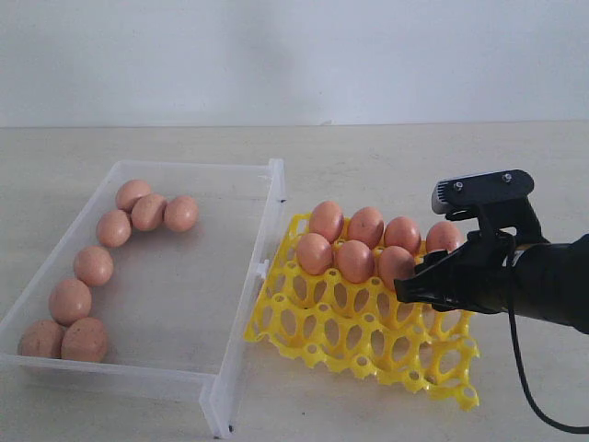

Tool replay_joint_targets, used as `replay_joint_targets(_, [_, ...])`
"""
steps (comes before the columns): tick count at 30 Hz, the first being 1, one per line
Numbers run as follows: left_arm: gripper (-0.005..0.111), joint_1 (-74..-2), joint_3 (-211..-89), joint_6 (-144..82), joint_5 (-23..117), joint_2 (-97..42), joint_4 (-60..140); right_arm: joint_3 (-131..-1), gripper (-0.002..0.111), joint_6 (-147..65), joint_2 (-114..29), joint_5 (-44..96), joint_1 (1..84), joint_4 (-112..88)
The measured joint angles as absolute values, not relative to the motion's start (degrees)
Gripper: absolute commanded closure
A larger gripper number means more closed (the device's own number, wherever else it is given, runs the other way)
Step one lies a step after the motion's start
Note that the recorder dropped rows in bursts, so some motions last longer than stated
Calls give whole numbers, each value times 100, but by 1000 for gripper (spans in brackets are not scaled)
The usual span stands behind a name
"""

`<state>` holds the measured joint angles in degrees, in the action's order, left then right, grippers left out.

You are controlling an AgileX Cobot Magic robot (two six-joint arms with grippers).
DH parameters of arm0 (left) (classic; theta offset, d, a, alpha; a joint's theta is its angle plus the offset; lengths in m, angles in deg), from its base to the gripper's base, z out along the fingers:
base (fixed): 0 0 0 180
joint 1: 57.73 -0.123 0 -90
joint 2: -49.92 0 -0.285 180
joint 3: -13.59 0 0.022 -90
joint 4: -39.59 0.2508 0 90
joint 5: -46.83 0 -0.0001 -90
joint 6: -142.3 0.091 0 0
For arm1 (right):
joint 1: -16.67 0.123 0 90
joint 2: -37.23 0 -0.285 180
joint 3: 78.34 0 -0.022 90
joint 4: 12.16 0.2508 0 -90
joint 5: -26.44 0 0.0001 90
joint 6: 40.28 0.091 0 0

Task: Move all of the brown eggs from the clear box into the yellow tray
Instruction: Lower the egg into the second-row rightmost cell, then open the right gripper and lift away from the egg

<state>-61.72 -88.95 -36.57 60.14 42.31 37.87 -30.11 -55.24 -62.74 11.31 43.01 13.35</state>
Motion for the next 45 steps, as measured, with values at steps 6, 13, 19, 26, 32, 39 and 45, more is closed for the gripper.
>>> replay_joint_targets(6, [111,-6172,-8895,-3657,6014,4231,3787,-3011,71,-5447,-6274,1153,4301,1325])
replay_joint_targets(13, [111,-6172,-8895,-3657,6014,4231,3787,-3011,72,-5298,-6274,1214,4301,1325])
replay_joint_targets(19, [111,-6172,-8895,-3657,6014,4231,3787,-3011,72,-5214,-6249,1342,4301,1325])
replay_joint_targets(26, [111,-6172,-8895,-3657,6014,4231,3787,-3011,48,-5207,-6105,1421,4301,1325])
replay_joint_targets(32, [111,-6172,-8895,-3657,6014,4231,3787,-3011,48,-5117,-6032,1457,4301,1325])
replay_joint_targets(39, [111,-6172,-8895,-3657,6014,4231,3787,-3011,50,-5012,-5875,1505,4301,1325])
replay_joint_targets(45, [111,-6172,-8895,-3657,6014,4231,3787,-3011,52,-5012,-4955,1609,4301,1325])
